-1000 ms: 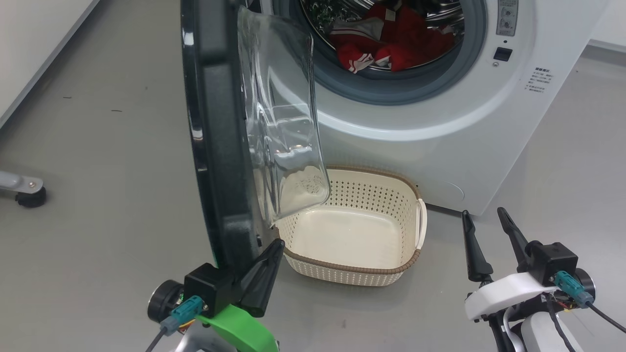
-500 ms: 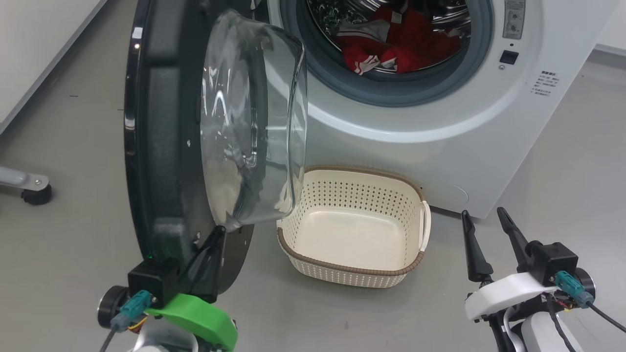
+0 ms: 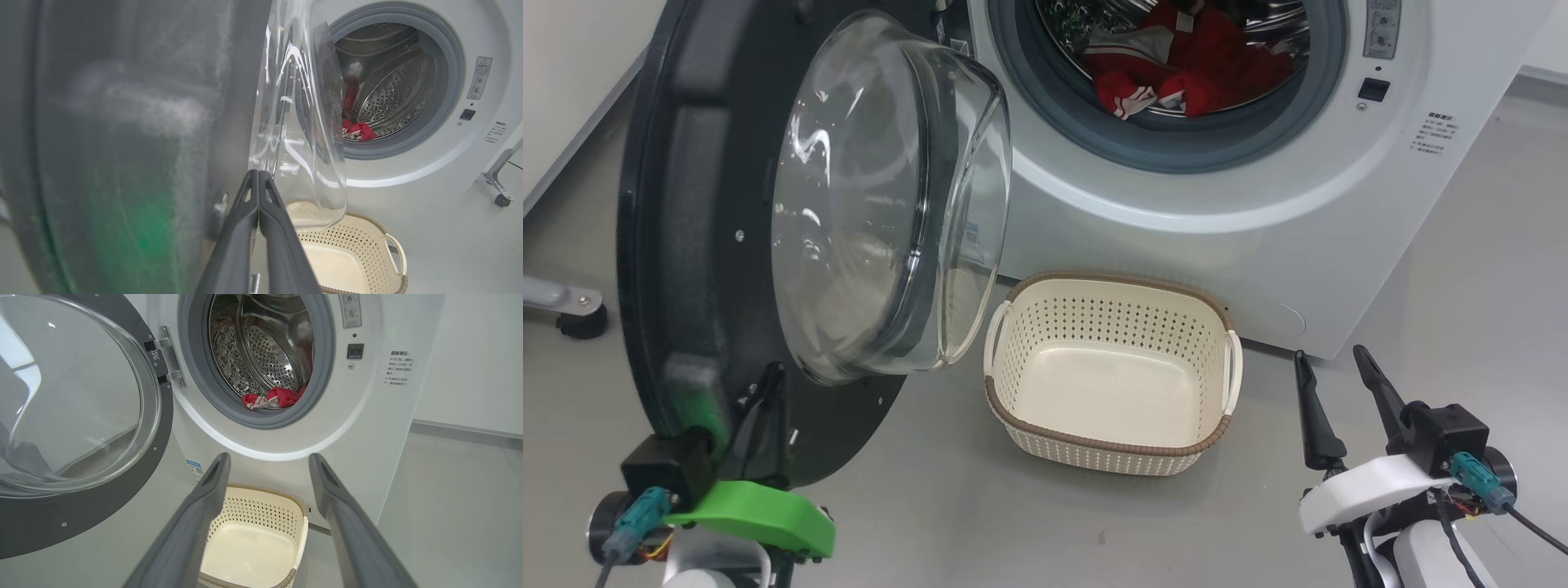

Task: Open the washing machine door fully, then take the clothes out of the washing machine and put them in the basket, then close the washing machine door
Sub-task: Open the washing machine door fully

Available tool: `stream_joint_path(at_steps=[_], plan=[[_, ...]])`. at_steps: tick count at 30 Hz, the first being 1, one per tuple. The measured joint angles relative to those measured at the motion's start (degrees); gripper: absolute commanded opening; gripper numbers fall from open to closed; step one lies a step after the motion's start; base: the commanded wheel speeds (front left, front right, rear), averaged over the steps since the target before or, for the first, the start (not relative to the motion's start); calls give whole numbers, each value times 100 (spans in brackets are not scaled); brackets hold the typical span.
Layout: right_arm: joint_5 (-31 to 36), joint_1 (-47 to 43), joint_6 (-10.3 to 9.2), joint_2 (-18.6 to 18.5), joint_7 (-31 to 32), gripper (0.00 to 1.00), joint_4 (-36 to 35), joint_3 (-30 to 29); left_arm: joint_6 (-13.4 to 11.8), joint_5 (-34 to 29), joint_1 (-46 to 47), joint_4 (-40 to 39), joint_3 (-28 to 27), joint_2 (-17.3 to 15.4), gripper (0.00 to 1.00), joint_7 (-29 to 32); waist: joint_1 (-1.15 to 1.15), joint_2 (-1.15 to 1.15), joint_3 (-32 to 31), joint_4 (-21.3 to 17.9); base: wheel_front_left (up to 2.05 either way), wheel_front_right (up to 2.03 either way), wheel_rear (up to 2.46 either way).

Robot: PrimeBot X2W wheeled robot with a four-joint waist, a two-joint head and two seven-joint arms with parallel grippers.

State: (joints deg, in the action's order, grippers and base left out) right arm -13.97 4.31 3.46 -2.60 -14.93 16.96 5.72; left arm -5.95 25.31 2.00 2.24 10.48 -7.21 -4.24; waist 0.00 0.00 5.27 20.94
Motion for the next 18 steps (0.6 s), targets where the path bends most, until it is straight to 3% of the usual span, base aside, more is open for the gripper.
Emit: stream_joint_path(at_steps=[18], plan=[[103, 136, 1, 0, 0, 100, -51, -67, -30, 192, 336, 583, -987, -80, 0, -535, 0, 0, 292, -27, 0, 0, 0]])
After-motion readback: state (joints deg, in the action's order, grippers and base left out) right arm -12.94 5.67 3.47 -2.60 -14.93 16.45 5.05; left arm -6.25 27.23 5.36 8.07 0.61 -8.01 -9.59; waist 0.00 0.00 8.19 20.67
